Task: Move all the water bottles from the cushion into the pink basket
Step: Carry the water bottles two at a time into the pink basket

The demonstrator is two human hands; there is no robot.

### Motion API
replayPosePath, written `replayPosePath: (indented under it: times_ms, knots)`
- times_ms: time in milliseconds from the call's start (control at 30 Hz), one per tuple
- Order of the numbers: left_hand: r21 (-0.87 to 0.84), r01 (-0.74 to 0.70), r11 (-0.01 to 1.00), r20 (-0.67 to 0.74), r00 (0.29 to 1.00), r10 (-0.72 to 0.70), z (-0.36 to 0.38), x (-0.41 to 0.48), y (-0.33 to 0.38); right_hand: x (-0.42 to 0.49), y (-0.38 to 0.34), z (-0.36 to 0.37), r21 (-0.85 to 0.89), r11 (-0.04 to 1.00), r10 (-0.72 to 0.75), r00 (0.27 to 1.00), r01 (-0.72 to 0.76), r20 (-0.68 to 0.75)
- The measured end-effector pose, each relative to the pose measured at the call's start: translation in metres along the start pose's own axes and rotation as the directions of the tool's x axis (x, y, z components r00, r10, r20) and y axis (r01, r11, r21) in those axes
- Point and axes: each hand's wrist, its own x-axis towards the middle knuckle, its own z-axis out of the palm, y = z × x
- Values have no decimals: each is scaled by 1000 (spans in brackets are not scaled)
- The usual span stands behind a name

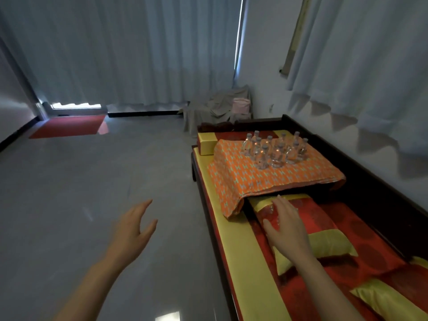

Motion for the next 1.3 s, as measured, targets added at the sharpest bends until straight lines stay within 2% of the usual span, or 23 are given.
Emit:
replayPosePath:
  times_ms: [167,333,600,733,833,900,967,1100,1133,1200,1267,1300]
  knots:
    - [29,-65,997,96,993,62,26,137,-30,111,4,37,-63,995,75,997,-76,-19]
    - [5,-248,969,137,960,245,58,322,-13,234,0,64,-43,985,161,985,-165,-68]
    - [-121,-513,850,277,805,525,172,537,77,390,49,79,44,941,338,921,-336,-195]
    - [-164,-538,827,293,774,561,232,607,104,450,87,100,93,932,362,895,-349,-260]
    - [-199,-573,795,340,720,604,276,662,117,496,113,114,148,904,427,855,-401,-294]
    - [-207,-578,789,360,705,611,298,688,120,515,124,124,185,872,488,834,-453,-256]
    - [-242,-560,792,381,696,608,319,705,121,530,135,133,231,843,533,811,-485,-242]
    - [-399,-453,797,437,670,600,362,737,129,551,150,149,462,719,668,699,-520,-254]
    - [-461,-390,797,463,661,591,376,744,132,556,154,155,537,662,714,656,-522,-244]
    - [-571,-170,803,555,642,529,403,758,134,564,158,166,682,540,783,592,-493,-191]
    - [-604,4,797,642,595,484,430,767,130,567,159,180,727,476,826,535,-495,-177]
    - [-601,38,799,671,566,478,443,771,125,568,160,187,724,452,847,506,-520,-165]
